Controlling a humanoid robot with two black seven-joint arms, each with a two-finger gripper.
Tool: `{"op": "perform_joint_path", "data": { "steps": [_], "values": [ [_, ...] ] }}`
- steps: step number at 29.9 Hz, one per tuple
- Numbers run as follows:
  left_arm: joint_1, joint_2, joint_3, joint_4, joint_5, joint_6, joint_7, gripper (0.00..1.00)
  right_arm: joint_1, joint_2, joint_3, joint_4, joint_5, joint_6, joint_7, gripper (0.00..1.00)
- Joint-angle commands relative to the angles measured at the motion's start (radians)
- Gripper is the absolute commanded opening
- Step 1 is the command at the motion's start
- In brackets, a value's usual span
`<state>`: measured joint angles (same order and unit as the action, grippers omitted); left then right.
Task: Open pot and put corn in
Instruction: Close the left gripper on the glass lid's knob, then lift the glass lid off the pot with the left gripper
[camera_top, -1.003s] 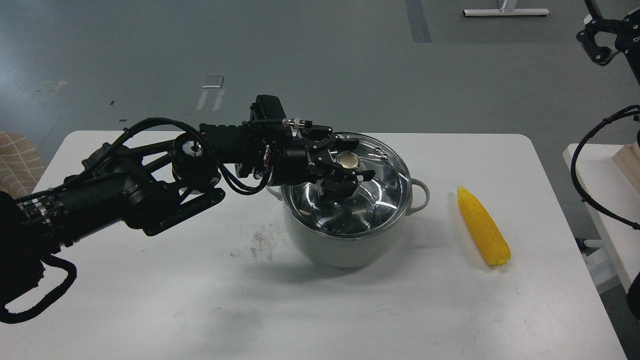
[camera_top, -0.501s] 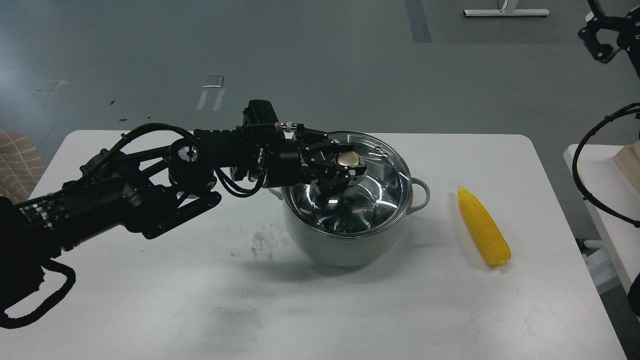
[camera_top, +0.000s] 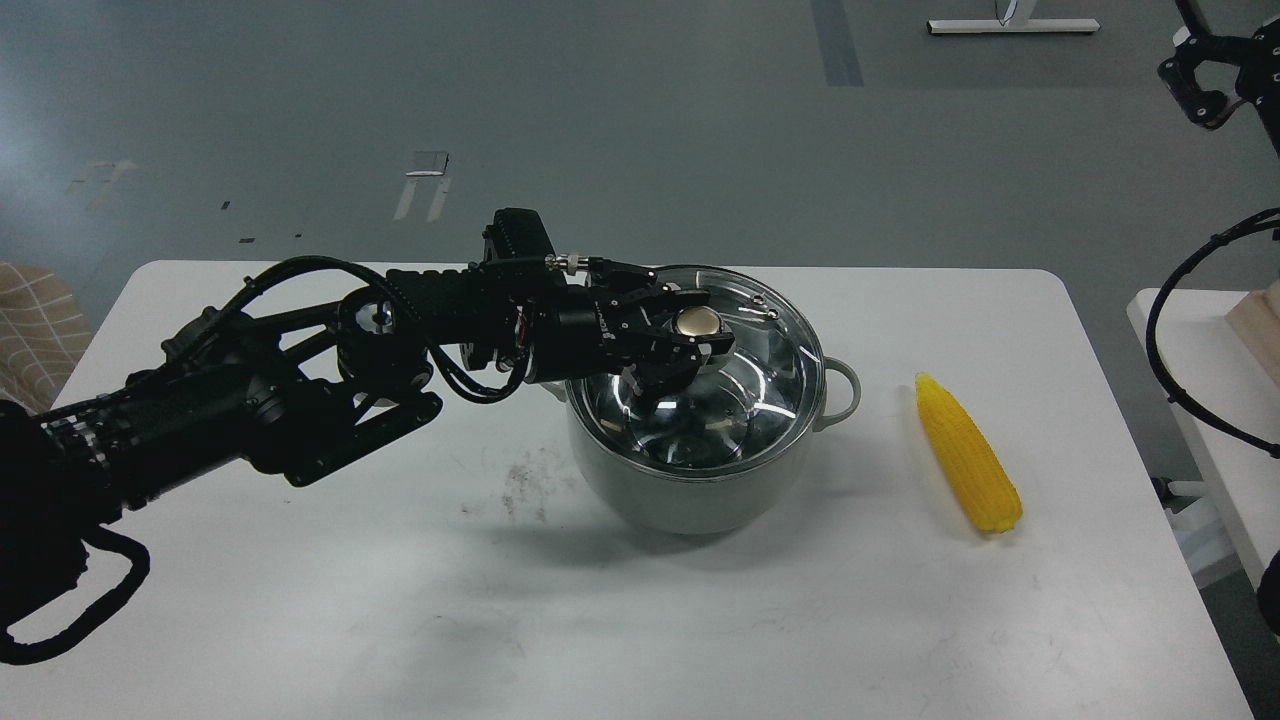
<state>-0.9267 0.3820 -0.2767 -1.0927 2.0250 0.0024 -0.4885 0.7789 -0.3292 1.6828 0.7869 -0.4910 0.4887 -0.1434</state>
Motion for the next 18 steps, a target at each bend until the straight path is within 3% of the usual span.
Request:
{"op": "perform_joint_path", "data": {
  "steps": [1,7,18],
  "values": [
    [-0.009,0.001,-0.004,-0.013,-0.003,0.001,0.0,0.29,0.002,-0.001,0.0,0.0,-0.001,0.0,-0.001,1.0],
    [-0.073,0.026,-0.016,-0.056,-0.049,-0.004,0.0,0.3,0.002,-0.002,-0.002,-0.002,0.0,0.0,-0.001,1.0],
    [-0.176,0.262,-0.026,-0.121,-0.218,-0.006,0.0,0.3,-0.003,-0.005,-0.002,0.0,0.0,0.0,-0.001,1.0]
  ]
}}
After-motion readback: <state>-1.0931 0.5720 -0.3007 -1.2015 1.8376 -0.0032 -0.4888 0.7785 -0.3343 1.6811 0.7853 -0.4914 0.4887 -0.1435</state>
